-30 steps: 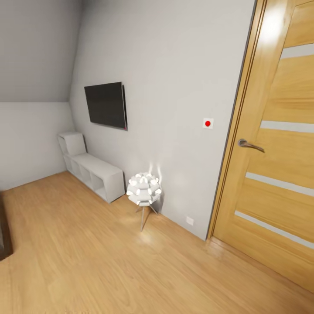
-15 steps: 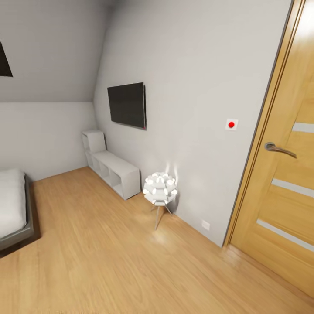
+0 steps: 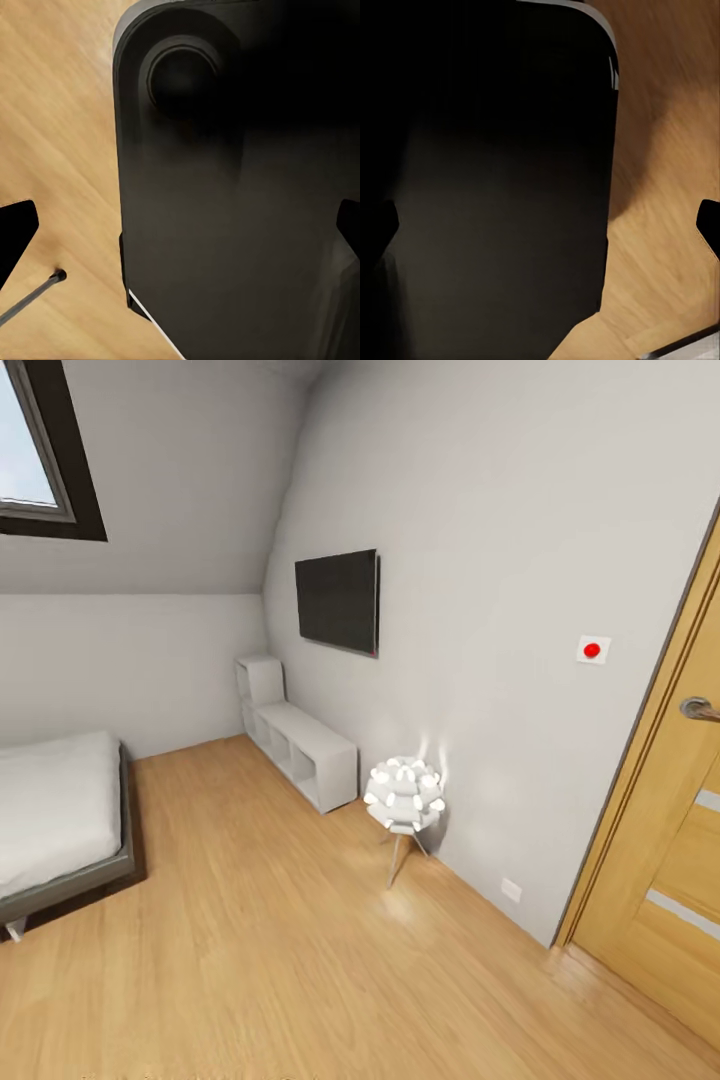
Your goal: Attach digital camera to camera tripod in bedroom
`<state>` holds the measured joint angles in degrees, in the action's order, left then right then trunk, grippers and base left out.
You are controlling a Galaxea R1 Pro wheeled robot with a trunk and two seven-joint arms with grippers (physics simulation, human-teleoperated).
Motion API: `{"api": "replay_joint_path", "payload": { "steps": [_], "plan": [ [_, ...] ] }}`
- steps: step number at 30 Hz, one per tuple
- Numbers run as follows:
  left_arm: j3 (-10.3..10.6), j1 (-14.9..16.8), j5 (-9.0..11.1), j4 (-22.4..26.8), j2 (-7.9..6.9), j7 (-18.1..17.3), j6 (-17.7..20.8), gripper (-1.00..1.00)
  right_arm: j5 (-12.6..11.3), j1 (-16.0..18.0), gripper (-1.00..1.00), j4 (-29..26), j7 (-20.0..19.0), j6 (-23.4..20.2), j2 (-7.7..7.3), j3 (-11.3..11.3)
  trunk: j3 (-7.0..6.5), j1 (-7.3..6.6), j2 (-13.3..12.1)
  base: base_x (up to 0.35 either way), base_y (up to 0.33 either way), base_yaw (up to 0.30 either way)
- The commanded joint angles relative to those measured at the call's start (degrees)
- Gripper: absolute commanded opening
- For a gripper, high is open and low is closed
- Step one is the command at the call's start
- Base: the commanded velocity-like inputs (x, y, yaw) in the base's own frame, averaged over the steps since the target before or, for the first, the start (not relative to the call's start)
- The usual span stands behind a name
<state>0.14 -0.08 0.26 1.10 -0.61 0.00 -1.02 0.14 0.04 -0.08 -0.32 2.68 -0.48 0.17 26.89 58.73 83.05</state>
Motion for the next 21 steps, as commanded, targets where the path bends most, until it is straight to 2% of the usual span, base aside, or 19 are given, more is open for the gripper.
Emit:
{"api": "replay_joint_path", "payload": {
  "steps": [1,21],
  "plan": [
    [0.0,0.0,0.0,0.0,0.00,0.0,-0.1,1.00,0.0,0.0,1.00,0.0,0.0,0.2,-0.02,0.0,0.04,0.00,0.0,0.000,0.000,0.270],
    [0.0,0.0,0.0,0.1,0.00,0.0,-0.1,1.00,-0.1,0.0,1.00,0.1,0.0,0.2,-0.16,0.0,0.04,0.00,0.0,0.000,0.000,0.269]
  ]
}}
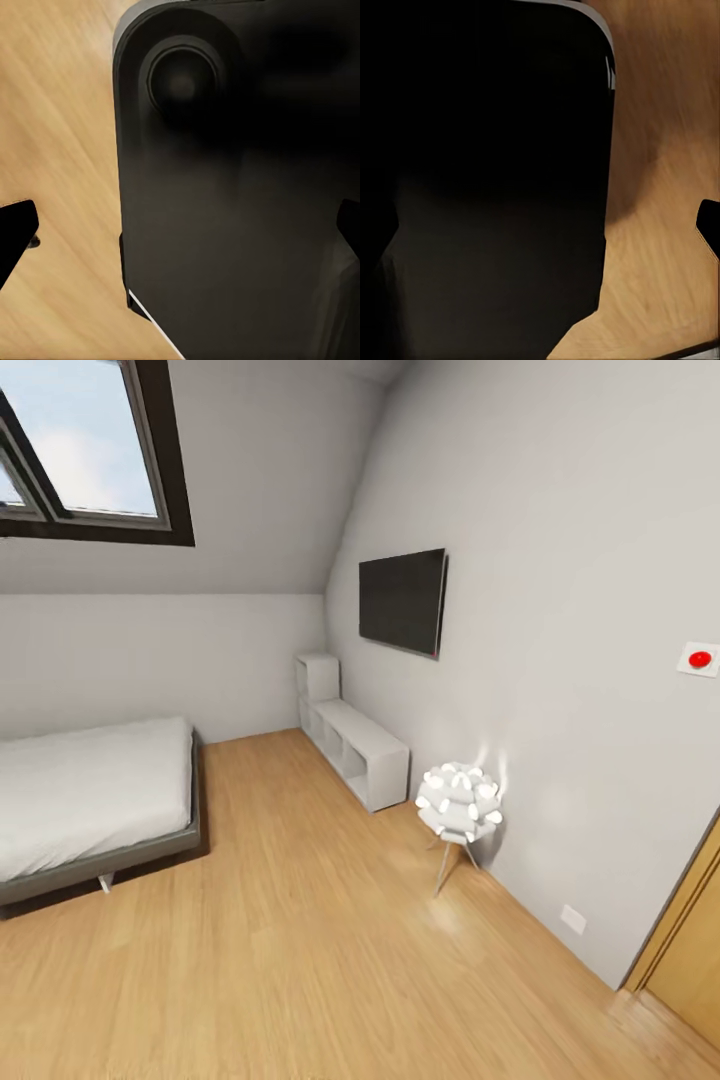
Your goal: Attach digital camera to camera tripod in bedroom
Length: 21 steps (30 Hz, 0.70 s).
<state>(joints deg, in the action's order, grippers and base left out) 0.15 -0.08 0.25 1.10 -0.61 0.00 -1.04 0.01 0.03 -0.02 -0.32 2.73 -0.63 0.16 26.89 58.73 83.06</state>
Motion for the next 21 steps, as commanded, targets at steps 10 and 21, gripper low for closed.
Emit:
{"api": "replay_joint_path", "payload": {
  "steps": [10,21],
  "plan": [
    [0.0,0.0,0.0,0.0,0.00,0.0,-0.1,1.00,0.0,0.0,1.00,0.0,0.0,0.2,-0.10,0.0,0.04,0.00,0.0,0.000,0.000,0.095],
    [0.0,0.0,0.0,0.1,0.00,0.0,-0.1,1.00,0.2,0.0,1.00,0.0,0.0,0.0,-0.07,0.2,0.04,0.00,0.0,0.000,0.000,0.053]
  ]
}}
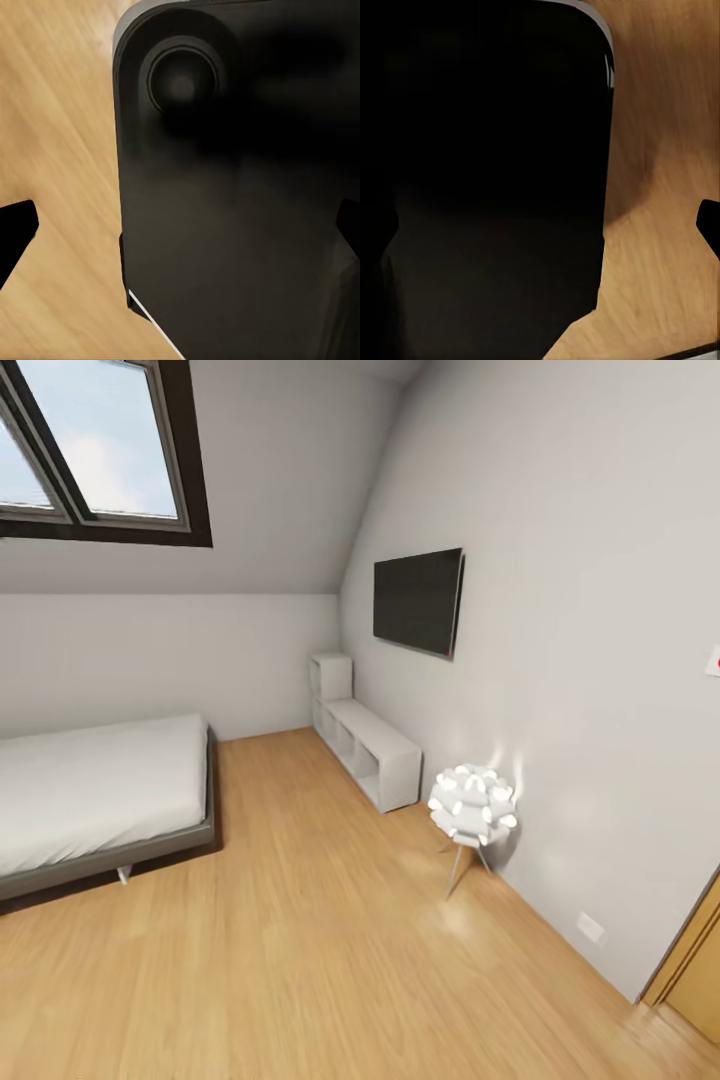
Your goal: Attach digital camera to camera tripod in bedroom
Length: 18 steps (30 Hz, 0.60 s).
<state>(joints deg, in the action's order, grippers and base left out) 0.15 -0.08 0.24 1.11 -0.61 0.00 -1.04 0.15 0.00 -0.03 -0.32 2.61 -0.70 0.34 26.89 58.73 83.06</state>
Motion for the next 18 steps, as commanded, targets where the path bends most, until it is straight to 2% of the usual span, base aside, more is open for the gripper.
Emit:
{"api": "replay_joint_path", "payload": {
  "steps": [1,11,18],
  "plan": [
    [0.0,0.0,0.0,0.0,0.00,0.0,-0.1,1.00,0.0,0.0,1.00,0.0,0.0,0.2,0.01,0.0,0.04,0.00,0.0,0.000,0.000,0.189],
    [-0.2,0.0,0.2,0.1,0.02,0.0,-0.1,1.00,0.2,0.0,1.00,0.0,0.0,0.1,0.17,0.2,0.04,0.00,0.0,0.000,0.000,0.248],
    [-0.5,0.0,0.2,0.1,0.69,-0.1,-0.1,1.00,0.3,0.1,1.00,-0.1,0.0,0.1,0.06,0.1,0.04,0.00,0.0,0.000,0.000,0.270]
  ]
}}
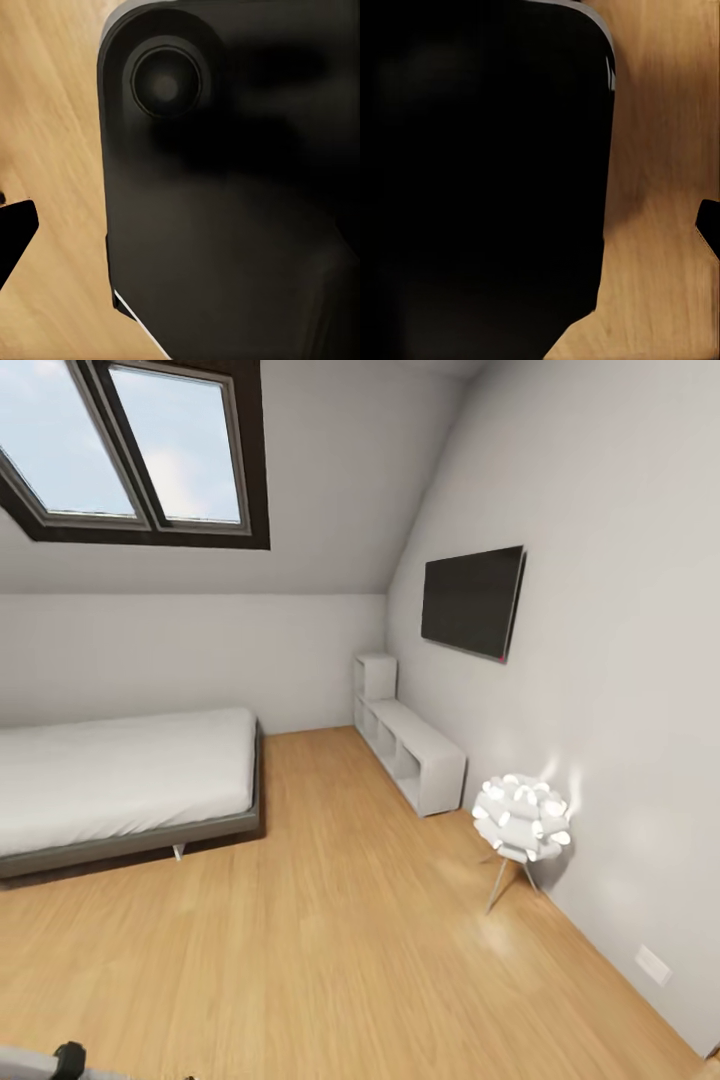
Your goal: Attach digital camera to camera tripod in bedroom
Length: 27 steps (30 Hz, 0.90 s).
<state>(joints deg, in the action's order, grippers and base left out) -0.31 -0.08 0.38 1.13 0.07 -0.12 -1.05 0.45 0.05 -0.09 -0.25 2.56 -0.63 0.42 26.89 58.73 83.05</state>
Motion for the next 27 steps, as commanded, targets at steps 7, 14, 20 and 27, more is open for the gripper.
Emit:
{"api": "replay_joint_path", "payload": {
  "steps": [7,14,20,27],
  "plan": [
    [-1.4,0.0,2.5,0.0,0.17,-0.1,-0.1,1.00,0.1,0.0,1.00,0.0,-0.1,0.2,-0.27,0.1,0.04,0.00,0.0,0.000,0.000,0.275],
    [-4.5,0.0,9.3,0.1,-0.07,-0.2,-2.2,1.00,0.0,0.0,1.00,0.0,-0.1,0.2,-0.47,0.1,0.04,0.00,0.0,0.000,0.000,0.276],
    [-4.9,0.0,10.8,0.1,0.09,-0.1,-4.3,1.00,-0.1,0.0,1.00,0.0,0.0,0.2,-0.50,0.1,0.04,0.00,0.0,0.000,0.000,0.276],
    [-5.1,0.0,12.0,0.0,-0.02,0.0,-5.6,1.00,-0.2,0.0,1.00,0.0,0.0,0.2,-0.53,0.1,0.04,0.00,0.0,0.000,0.000,0.276]
  ]
}}
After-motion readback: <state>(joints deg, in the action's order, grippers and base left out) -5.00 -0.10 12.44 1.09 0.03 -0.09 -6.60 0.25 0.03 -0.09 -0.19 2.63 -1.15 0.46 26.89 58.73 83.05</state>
